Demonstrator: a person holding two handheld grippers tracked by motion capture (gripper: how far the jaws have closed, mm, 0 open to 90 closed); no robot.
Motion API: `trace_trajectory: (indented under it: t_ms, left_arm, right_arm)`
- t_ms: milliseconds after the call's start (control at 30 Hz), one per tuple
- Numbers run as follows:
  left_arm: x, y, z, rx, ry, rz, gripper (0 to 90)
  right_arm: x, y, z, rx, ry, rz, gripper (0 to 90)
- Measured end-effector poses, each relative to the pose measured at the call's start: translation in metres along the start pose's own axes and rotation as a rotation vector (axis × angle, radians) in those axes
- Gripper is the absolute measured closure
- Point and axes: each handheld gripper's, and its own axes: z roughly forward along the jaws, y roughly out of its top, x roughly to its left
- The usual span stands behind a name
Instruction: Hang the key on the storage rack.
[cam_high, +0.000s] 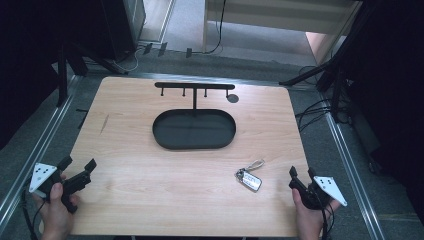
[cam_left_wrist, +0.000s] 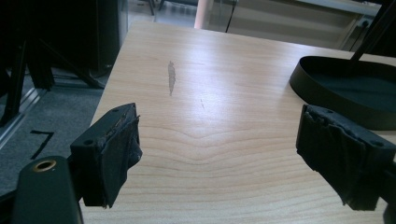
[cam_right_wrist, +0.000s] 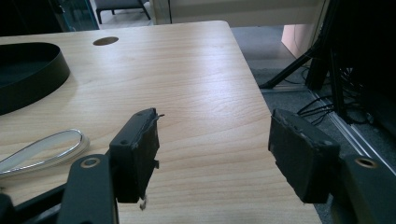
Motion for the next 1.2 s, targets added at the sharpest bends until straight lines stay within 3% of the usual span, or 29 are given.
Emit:
trace_trajectory:
  t_ms: [267,367,533,700,1067,1200]
  left_arm:
    - [-0.003,-0.001,0.002,0.008,0.011,0.017,13.7]
    - [-0.006,-0.002,0.003,0.017,0.02,0.043,13.7]
    - [-0.007,-0.002,0.004,0.02,0.02,0.055,13.7]
    - [-0.007,-0.002,0.004,0.022,0.015,0.052,13.8]
    - [-0.007,-0.002,0.005,0.024,0.016,0.058,13.9]
    - [-0.008,-0.002,0.005,0.024,0.014,0.061,14.0]
  right_arm:
    - [0.003,0.002,-0.001,0.017,0.017,-0.025,38.3]
    - [0.007,0.006,-0.002,0.035,0.051,-0.032,40.1]
    - [0.02,0.017,-0.003,0.062,0.089,-0.031,41.3]
    - [0.039,0.024,-0.001,0.092,0.109,-0.082,46.4]
    - [0.062,0.026,0.022,0.188,0.161,-0.07,57.9]
    - [0.066,0.022,0.032,0.225,0.164,-0.04,62.5]
